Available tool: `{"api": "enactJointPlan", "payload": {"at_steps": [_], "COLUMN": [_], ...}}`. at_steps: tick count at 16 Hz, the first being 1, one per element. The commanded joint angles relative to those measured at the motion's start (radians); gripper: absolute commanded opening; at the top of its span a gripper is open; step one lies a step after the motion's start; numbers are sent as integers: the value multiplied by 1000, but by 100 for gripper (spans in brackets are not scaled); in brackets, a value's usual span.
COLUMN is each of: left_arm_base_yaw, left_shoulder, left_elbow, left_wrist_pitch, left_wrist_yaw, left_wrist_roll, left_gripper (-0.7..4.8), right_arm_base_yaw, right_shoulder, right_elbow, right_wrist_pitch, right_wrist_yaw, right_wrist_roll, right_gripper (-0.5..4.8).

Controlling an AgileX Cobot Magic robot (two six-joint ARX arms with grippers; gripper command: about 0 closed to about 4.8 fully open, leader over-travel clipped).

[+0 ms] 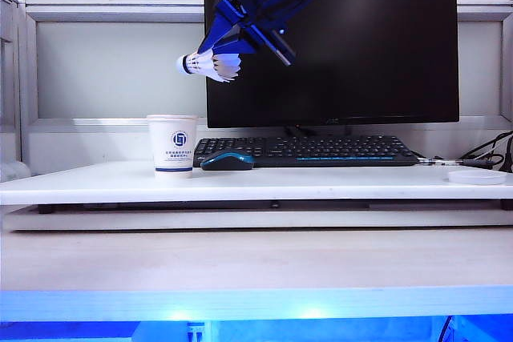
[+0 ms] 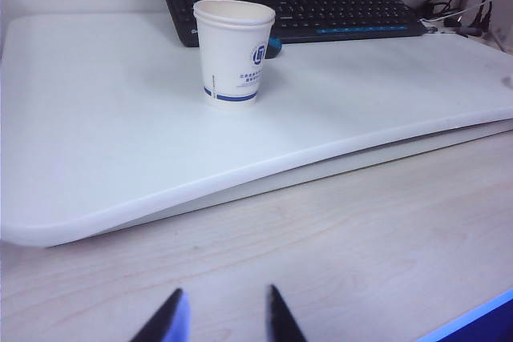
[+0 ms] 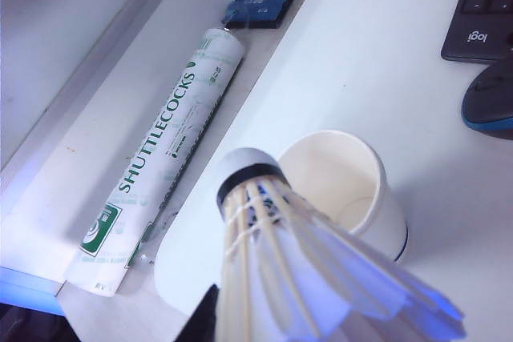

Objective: Pick up the badminton from the table and put it into the white paper cup.

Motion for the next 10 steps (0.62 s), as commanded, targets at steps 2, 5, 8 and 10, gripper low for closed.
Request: {"api": "enactJointPlan", "payload": {"at_steps": [2, 5, 8, 10], "left_arm_base_yaw": [0, 0, 0, 1], "left_shoulder": [0, 0, 0, 0], "left_elbow": [1, 1, 1, 1], "left_wrist_pitch": [-24, -24, -24, -24], "left_wrist_yaw": [11, 11, 12, 12], "left_wrist_roll": [0, 0, 0, 0], "left_gripper": [133, 133, 133, 133], "right_arm_base_yaw": [9, 8, 9, 10], "right_shoulder": [42, 103, 145, 164], "right_elbow": [109, 229, 298, 302], "right_wrist_pitch": [-111, -154, -206, -228], "right_wrist_yaw": [4, 5, 11, 6], "right_wrist_roll": [-101, -107, -108, -109], "right_gripper": [-9, -9, -9, -9]}}
